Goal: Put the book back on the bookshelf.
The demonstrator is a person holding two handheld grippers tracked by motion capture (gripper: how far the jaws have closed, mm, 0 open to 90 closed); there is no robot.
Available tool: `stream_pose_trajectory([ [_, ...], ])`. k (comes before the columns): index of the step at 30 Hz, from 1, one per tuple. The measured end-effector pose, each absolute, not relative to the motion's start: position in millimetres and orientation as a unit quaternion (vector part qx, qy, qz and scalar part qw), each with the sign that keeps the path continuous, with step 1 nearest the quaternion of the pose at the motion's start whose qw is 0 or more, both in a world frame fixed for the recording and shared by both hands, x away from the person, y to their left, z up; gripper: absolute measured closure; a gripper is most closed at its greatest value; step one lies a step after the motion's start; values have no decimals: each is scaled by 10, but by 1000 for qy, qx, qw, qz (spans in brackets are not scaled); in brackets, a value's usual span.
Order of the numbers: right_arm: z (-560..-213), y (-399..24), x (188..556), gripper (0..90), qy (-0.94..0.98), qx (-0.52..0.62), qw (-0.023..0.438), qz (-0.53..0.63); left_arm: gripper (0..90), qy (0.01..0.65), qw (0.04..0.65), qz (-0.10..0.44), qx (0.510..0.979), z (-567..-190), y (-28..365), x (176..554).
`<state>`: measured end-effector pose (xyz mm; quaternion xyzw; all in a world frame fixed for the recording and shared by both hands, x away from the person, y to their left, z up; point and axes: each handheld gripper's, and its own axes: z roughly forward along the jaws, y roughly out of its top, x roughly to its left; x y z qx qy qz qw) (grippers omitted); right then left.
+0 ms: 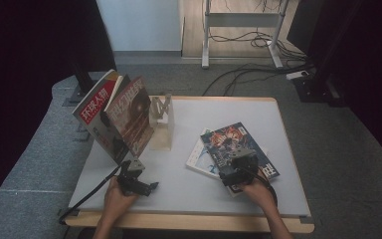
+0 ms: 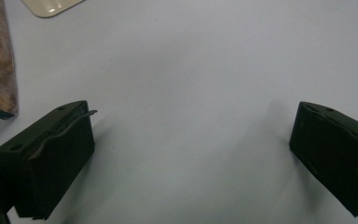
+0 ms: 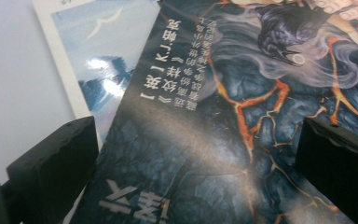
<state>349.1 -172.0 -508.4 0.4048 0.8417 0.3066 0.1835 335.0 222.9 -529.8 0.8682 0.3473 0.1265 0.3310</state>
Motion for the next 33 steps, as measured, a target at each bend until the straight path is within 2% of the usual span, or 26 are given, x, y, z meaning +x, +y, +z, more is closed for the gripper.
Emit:
stream_pose_trajectory([
  [7,-4882,-1775,3520,0,836,398,195,324,0,347,331,126,868,-5298,2230,3350],
  [13,-4786,-2011,3760,0,825,417,210,319,0,347,331,126,868,-5298,2230,3350],
  [20,-4902,-2205,4051,0,822,433,215,300,0,348,331,126,868,-5298,2230,3350],
  [33,-5070,-2327,4394,0,817,446,180,317,0,347,331,126,868,-5298,2230,3350],
])
